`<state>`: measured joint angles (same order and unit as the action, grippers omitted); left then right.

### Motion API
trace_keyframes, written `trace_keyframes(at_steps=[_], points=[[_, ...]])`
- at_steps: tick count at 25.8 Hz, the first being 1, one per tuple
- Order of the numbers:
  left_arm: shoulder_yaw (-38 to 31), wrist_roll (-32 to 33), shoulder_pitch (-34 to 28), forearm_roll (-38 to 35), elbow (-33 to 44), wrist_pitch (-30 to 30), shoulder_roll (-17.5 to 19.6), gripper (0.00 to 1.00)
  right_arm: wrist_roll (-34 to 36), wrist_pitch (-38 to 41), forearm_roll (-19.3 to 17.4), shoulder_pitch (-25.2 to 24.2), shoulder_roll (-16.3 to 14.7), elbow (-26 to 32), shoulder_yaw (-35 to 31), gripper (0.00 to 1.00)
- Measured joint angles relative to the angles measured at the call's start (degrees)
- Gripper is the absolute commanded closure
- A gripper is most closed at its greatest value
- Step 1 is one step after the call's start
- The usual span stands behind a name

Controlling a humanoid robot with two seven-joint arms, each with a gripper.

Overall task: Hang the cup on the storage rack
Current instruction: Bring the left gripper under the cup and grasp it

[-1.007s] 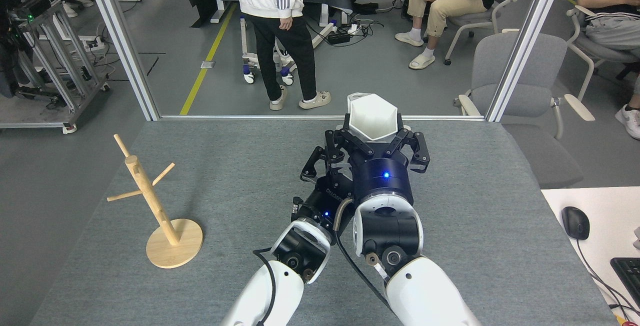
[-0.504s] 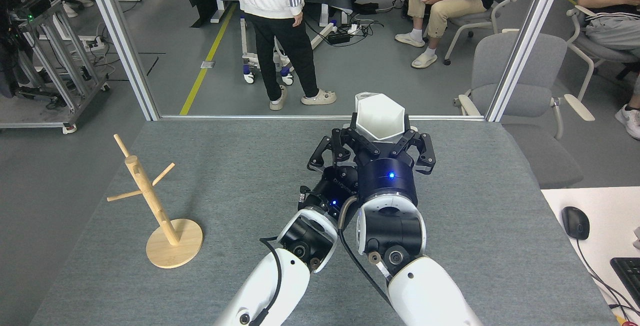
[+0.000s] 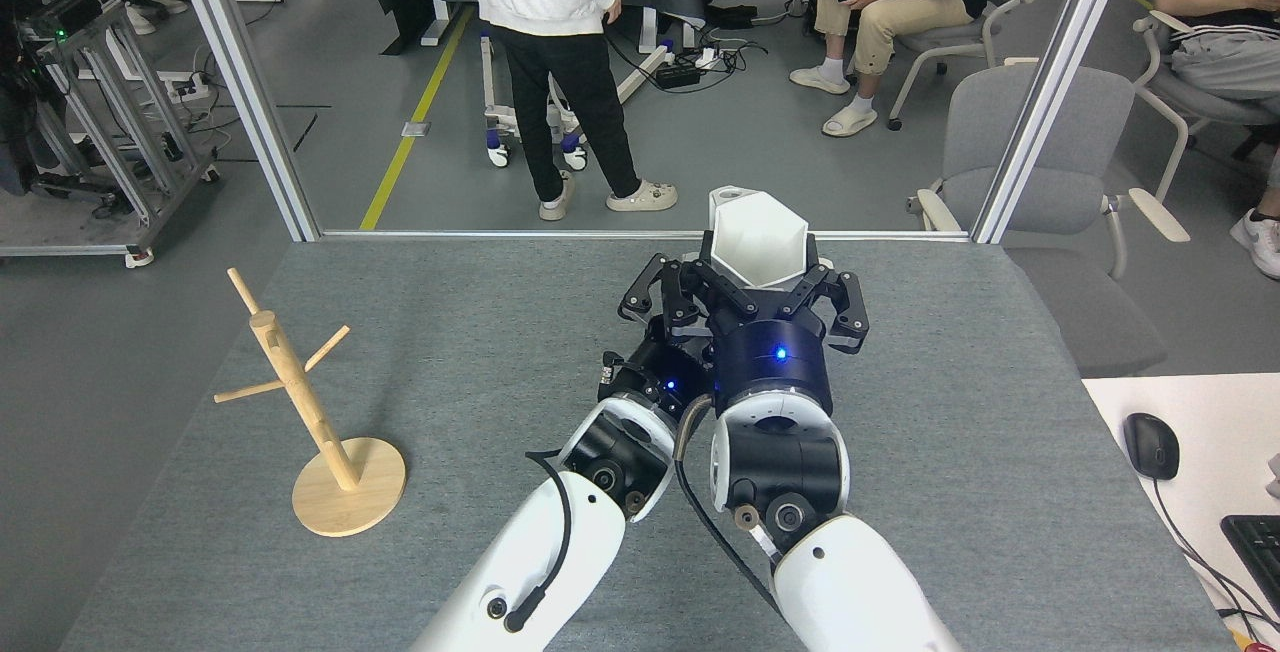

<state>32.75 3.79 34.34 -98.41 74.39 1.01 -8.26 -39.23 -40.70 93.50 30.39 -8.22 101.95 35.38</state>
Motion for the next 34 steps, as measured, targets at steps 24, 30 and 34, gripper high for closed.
trace_keyframes(at_steps=[24, 30, 34], points=[[0.1, -0.6, -0.3, -0.1, 0.4, 0.0, 0.1, 0.68, 6.0, 0.4, 0.0, -1.4, 0.6, -0.3, 0.0, 0.01], [0.1, 0.3, -0.3, -0.1, 0.2, 0.1, 0.1, 0.68, 12.2, 0.1, -0.4, -3.6, 1.2, -0.2, 1.5, 0.01], [0.2, 0.7, -0.4, -0.1, 0.0, -0.3, 0.1, 0.68, 24.8, 0.3, -0.5, -5.6, 1.9, -0.2, 2.3, 0.01]])
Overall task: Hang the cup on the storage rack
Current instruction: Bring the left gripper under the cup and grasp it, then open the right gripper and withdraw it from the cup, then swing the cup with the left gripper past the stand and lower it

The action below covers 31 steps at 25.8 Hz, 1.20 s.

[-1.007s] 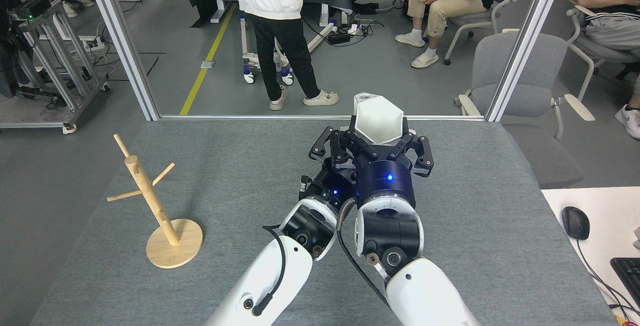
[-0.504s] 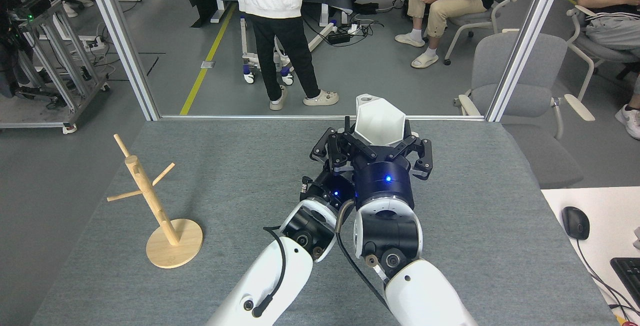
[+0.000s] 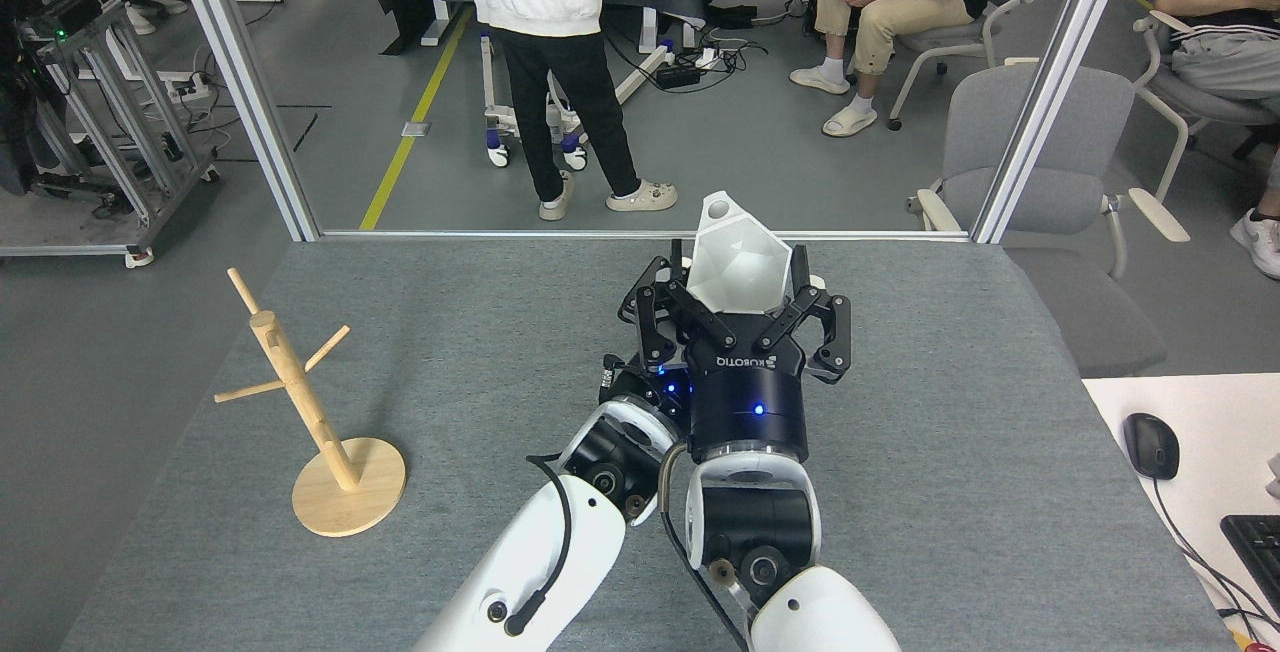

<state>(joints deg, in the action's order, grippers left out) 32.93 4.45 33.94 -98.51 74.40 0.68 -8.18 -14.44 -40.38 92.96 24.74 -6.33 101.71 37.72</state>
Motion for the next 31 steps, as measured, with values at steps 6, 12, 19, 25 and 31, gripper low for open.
trace_keyframes(at_steps=[6, 12, 19, 25, 31], points=[[-0.1, -0.4, -0.1, 0.0, -0.1, -2.0, 0.0, 0.68, 12.3, 1.8, -0.1, -1.5, 0.6, 0.0, 0.2, 0.01], [0.0, -0.6, -1.8, 0.0, 0.3, -2.6, 0.0, 0.68, 13.5, 1.7, -1.2, -1.4, 0.9, 0.0, -0.4, 0.02], [-0.1, -0.4, -4.5, -0.2, 1.6, -4.1, 0.1, 0.68, 13.6, 2.2, -11.8, -1.2, 0.4, -0.1, -14.1, 0.01], [-1.5, 2.3, -3.7, -0.2, 2.2, -4.3, -0.1, 0.68, 13.7, 14.3, -24.1, -2.9, -5.6, -5.9, -33.1, 0.01], [-7.7, 4.2, 1.1, 0.2, 2.3, -6.4, 0.1, 0.68, 12.9, 37.4, -31.7, -6.2, -12.7, -18.3, -48.6, 0.01]])
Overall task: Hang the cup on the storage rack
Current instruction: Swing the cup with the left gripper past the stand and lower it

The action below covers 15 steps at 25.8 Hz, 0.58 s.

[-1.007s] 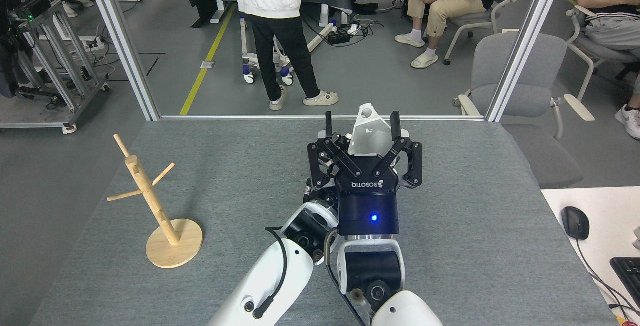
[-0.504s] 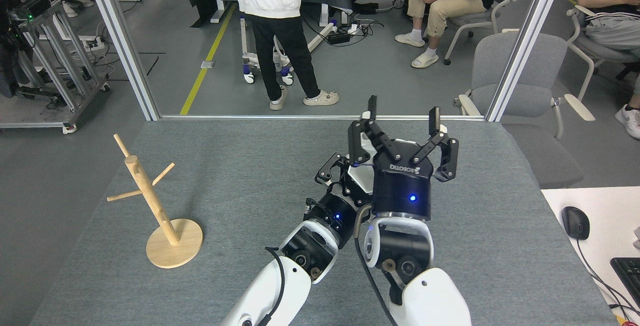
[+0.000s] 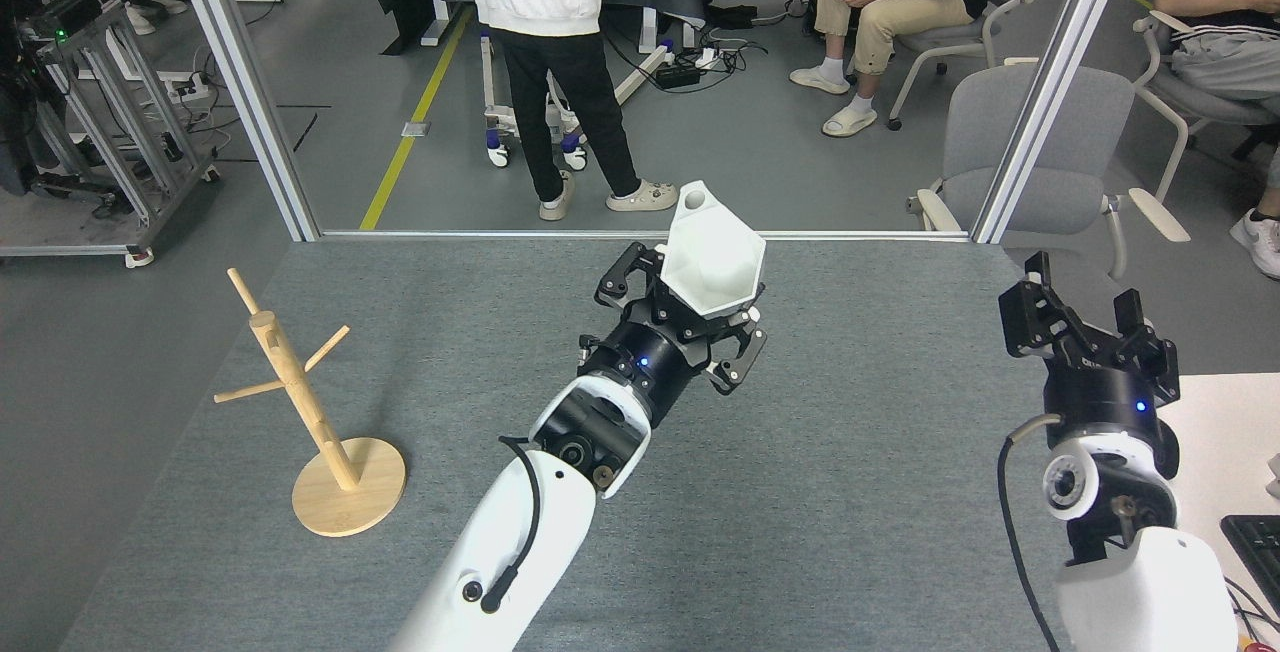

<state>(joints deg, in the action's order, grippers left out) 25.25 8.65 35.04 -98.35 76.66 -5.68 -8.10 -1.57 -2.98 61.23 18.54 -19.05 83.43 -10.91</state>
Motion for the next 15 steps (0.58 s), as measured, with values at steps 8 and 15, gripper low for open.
trace_keyframes(at_steps=[8, 15], points=[[-13.2, 2.6, 2.5, 0.1, 4.7, -7.8, 3.4, 0.68, 0.1, 17.0, 6.9, -5.3, -2.0, -7.8, -6.3, 0.01], [-19.9, 4.0, 2.7, 0.1, 10.0, -11.0, 12.1, 0.68, 0.9, 18.2, 9.0, -8.0, -1.9, -6.3, -6.7, 0.01]])
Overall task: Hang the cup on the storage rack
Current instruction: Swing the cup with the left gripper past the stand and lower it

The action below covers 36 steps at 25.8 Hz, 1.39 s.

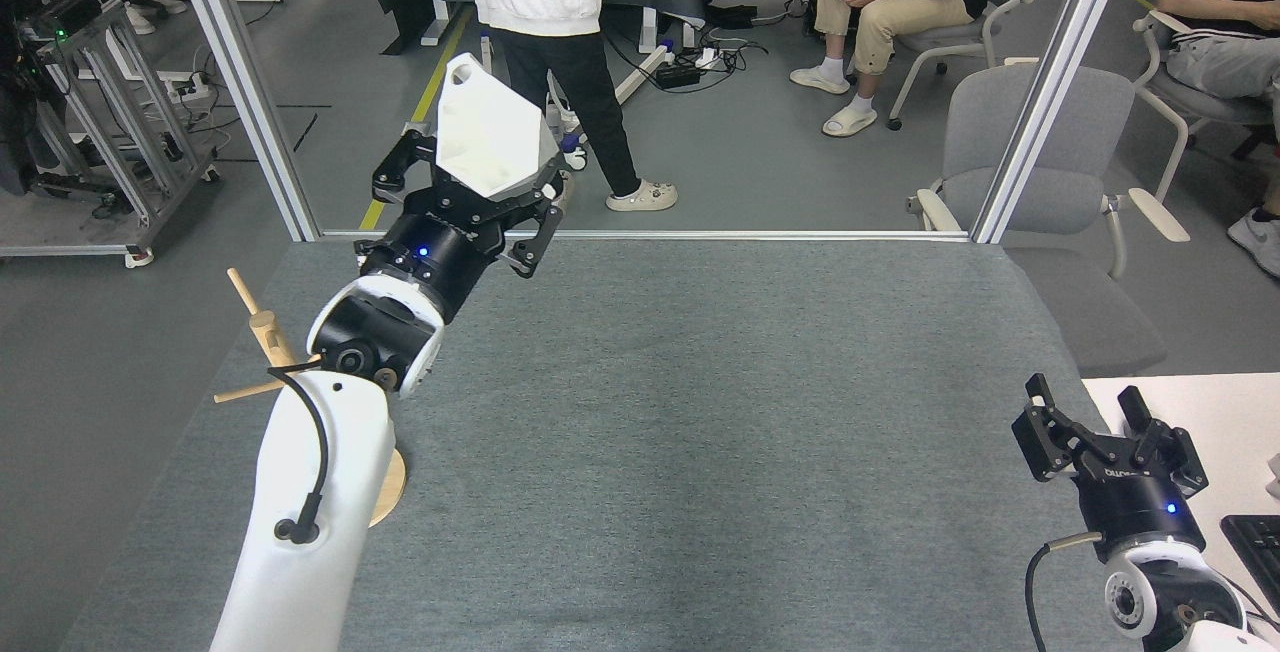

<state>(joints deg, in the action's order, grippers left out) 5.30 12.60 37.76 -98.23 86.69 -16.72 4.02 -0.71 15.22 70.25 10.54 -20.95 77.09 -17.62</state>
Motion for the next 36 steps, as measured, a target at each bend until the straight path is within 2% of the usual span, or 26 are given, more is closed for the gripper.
trace_keyframes(at_steps=[7, 15, 20, 29, 36], points=[[-8.8, 0.3, -2.4, 0.1, 7.3, -3.6, 8.9, 0.69, 0.0, 0.1, 0.1, -0.2, 0.1, 0.2, -0.1, 0.01], [-20.7, -0.4, -7.8, 0.0, 10.0, -8.3, 13.2, 0.76, 0.6, -0.6, 0.6, -0.4, 0.3, 0.6, 0.3, 0.01], [-27.5, -7.9, -15.7, 0.0, 10.9, -8.9, 15.6, 0.76, 1.0, -0.4, 0.6, -0.3, 0.1, 0.8, 0.6, 0.01], [-36.1, -18.1, -26.9, 0.1, 10.0, -9.2, 16.3, 0.76, 1.4, 0.0, 0.5, -0.1, 0.2, 0.8, 0.6, 0.01], [-37.0, -27.8, -30.2, 0.2, 0.9, -10.7, 14.1, 0.76, 0.9, -0.1, 0.5, 0.6, -0.2, 0.8, 0.3, 0.01]])
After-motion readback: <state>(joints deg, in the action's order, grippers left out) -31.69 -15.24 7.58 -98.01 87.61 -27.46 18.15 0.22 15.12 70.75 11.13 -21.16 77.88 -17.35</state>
